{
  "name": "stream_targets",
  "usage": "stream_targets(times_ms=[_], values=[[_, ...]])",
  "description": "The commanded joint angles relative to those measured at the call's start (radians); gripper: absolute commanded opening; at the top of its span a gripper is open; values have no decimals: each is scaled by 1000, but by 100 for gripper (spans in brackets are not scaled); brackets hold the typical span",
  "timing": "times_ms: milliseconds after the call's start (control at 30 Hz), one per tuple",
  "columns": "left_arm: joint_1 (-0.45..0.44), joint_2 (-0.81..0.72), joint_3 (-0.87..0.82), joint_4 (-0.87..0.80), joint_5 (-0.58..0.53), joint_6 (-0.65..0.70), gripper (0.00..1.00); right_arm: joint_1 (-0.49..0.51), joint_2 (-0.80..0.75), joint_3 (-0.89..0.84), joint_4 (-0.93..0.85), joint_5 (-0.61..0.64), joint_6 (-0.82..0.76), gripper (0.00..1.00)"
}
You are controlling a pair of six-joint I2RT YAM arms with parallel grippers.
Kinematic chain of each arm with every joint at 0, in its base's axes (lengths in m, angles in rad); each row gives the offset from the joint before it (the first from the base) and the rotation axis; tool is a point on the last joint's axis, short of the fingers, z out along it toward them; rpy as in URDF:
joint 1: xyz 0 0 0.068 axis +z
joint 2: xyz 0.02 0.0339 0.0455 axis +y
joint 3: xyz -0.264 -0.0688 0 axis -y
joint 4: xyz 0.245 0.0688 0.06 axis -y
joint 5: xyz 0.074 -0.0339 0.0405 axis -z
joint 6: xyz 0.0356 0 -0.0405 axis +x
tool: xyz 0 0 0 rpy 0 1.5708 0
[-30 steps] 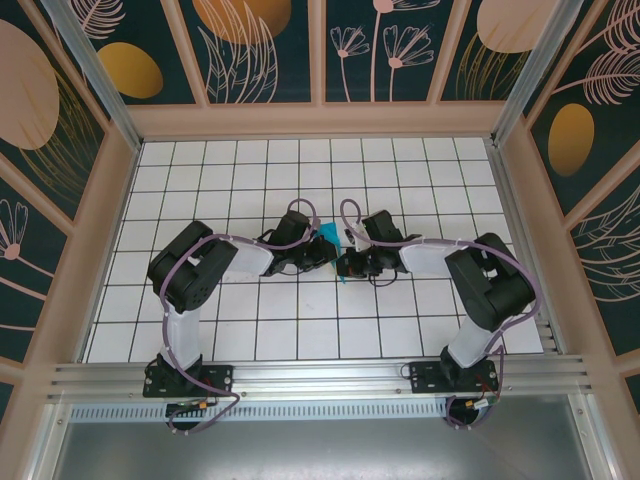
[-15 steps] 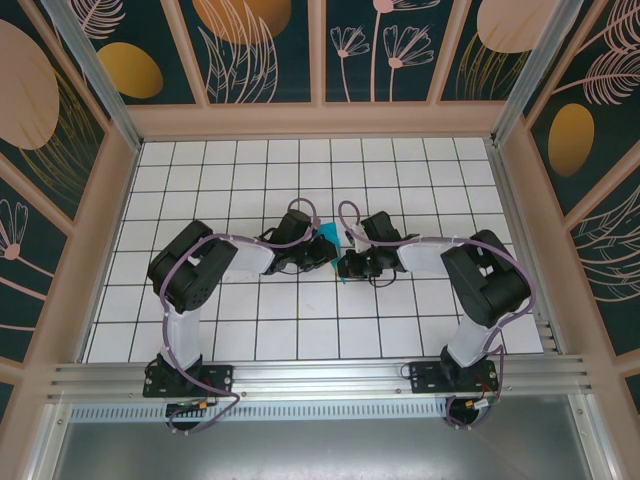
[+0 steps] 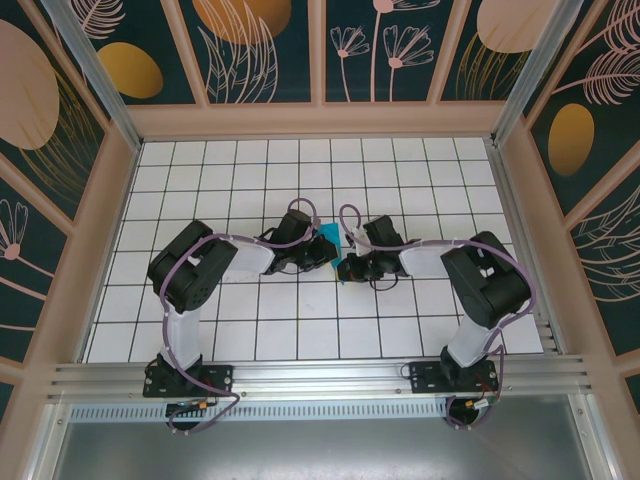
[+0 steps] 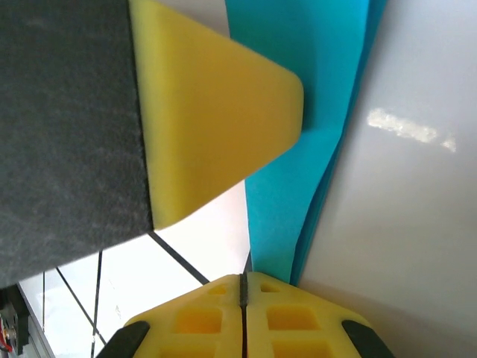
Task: Fold a paper plane with a square sheet of paper (pick it up from the middle)
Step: Fold the wing for the fifth time at the center of the table.
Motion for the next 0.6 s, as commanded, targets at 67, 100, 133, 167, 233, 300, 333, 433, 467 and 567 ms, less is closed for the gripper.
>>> stream_targets(times_ms=[67,100,133,167,233,300,333,433,467,567], values=[[-1,44,-34,-77,-98,-1,14,6,-88,-42,-99,13,-8,11],[0,45,-34,-74,-97,-2,14,5,-107,-37,-107,45,0,12],[0,43,-33,-73,-96,-2,14,4,-120,-31,-114,71,8,14],[-1,42,-34,-72,-96,-2,14,2,-134,-27,-121,96,14,16],[0,39,-34,-71,-97,-4,14,0,-138,-19,-133,116,21,19],[-1,37,-36,-70,-95,-4,14,1,-119,-11,-144,118,21,20],[0,36,-37,-67,-94,-4,14,1,-110,-8,-145,120,23,20],[-1,35,-40,-64,-91,-8,14,1,-91,-2,-136,106,27,21],[-1,36,-41,-63,-90,-8,14,1,-84,1,-132,98,27,21],[-1,33,-42,-63,-90,-7,15,4,-70,10,-120,69,23,20]])
